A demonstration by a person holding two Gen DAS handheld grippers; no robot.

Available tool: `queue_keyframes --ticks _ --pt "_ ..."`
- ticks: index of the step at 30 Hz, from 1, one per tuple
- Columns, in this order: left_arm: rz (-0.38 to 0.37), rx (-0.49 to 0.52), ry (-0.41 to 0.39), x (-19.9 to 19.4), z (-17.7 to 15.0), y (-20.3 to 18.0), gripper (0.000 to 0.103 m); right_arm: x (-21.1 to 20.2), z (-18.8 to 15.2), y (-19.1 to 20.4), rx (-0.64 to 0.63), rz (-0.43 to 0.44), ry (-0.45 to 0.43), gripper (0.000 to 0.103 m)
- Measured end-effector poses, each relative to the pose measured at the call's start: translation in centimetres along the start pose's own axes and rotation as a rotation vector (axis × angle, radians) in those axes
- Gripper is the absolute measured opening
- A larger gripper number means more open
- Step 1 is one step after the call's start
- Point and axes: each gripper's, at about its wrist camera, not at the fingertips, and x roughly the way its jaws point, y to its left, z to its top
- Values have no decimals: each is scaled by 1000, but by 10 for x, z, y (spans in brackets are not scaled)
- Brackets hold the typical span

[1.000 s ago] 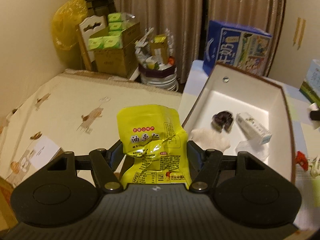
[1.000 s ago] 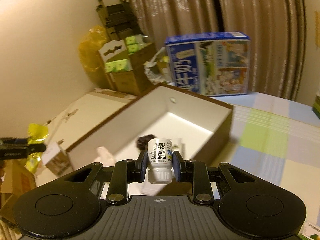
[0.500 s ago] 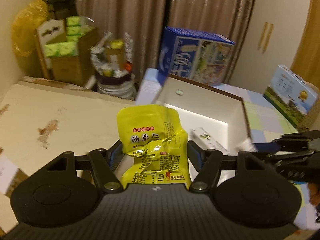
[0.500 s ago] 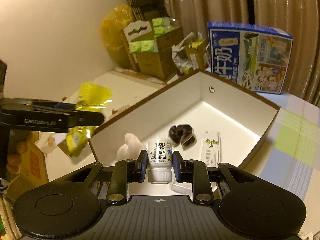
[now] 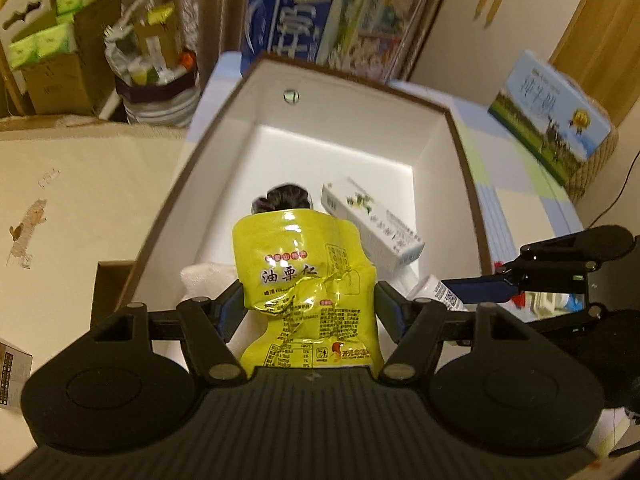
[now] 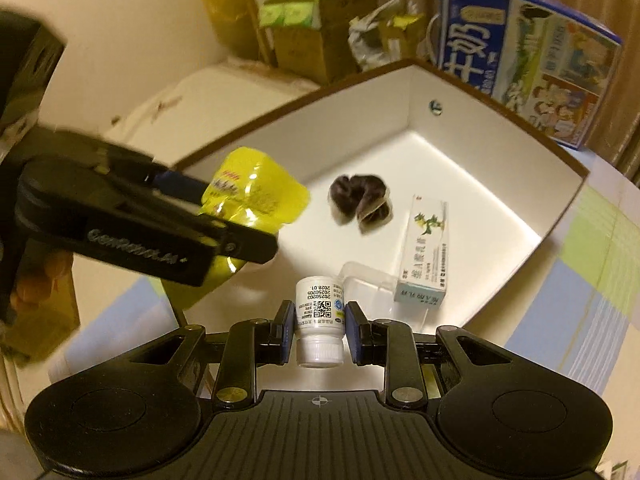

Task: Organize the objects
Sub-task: 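Carry pouch and pill bottle into the brown box and open both tools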

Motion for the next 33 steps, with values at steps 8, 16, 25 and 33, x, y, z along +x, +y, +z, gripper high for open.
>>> queue_keyframes --ticks 8,16,25,33 --pt "13 80 117 34 1 -2 65 19 3 5 -80 4 94 24" --pt "1 86 175 51 -4 4 69 29 5 6 -105 5 139 24" --pt "0 109 166 43 -2 6 83 40 5 10 -136 13 191 24" --pt "9 116 181 41 -5 7 83 49 6 9 -141 1 229 24"
